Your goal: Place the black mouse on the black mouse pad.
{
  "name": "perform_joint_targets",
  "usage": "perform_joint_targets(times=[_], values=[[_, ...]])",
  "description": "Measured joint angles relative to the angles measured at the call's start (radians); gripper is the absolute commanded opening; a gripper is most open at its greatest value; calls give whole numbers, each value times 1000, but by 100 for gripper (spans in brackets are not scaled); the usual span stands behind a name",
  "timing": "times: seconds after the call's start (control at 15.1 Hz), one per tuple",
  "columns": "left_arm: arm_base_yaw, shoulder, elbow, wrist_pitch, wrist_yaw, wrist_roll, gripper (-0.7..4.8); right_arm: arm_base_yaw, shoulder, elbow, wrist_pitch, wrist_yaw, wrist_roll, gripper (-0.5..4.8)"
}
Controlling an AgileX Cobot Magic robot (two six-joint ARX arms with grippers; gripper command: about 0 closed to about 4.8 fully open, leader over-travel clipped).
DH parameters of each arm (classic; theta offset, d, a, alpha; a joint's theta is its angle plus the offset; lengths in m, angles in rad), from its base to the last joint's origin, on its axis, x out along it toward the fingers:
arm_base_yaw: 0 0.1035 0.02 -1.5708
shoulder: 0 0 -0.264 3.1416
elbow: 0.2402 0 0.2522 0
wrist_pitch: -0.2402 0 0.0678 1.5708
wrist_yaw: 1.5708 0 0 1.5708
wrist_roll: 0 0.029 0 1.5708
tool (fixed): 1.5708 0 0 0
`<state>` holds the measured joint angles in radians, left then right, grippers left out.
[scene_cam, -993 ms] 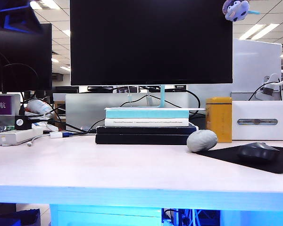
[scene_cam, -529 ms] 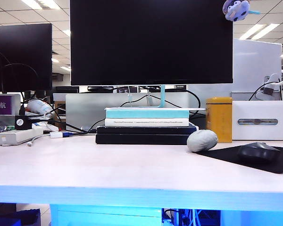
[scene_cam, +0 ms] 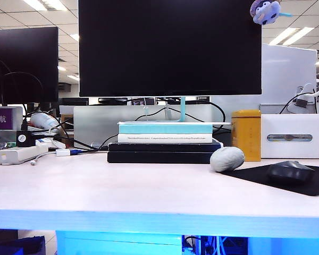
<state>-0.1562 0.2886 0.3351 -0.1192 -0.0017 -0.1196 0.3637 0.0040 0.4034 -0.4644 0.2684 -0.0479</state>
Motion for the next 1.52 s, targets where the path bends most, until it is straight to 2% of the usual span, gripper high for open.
perform_joint_targets(times=[0.4, 0.6, 0.73, 0.86, 1.19, 1.26, 1.52], values=[[0, -6, -37, -11, 0, -12, -6, -5, 0, -121, 80, 5, 42, -5], [0, -6, -63, 55, 1, -12, -6, -10, -1, -202, 214, 39, 44, -5], [0, -6, -92, 114, 1, -12, -6, -40, -1, -232, 251, 43, 44, -5], [0, 8, -143, 167, 1, -13, -6, -113, -1, -260, 272, 43, 44, -5], [0, 14, -163, 177, 0, -9, -6, -259, -1, -260, 264, 39, 44, -5], [0, 13, -163, 175, 1, -5, -6, -305, -1, -261, 239, -19, 44, -5], [0, 13, -183, 123, -7, 11, -6, -304, -1, -261, 224, -64, 48, -5]])
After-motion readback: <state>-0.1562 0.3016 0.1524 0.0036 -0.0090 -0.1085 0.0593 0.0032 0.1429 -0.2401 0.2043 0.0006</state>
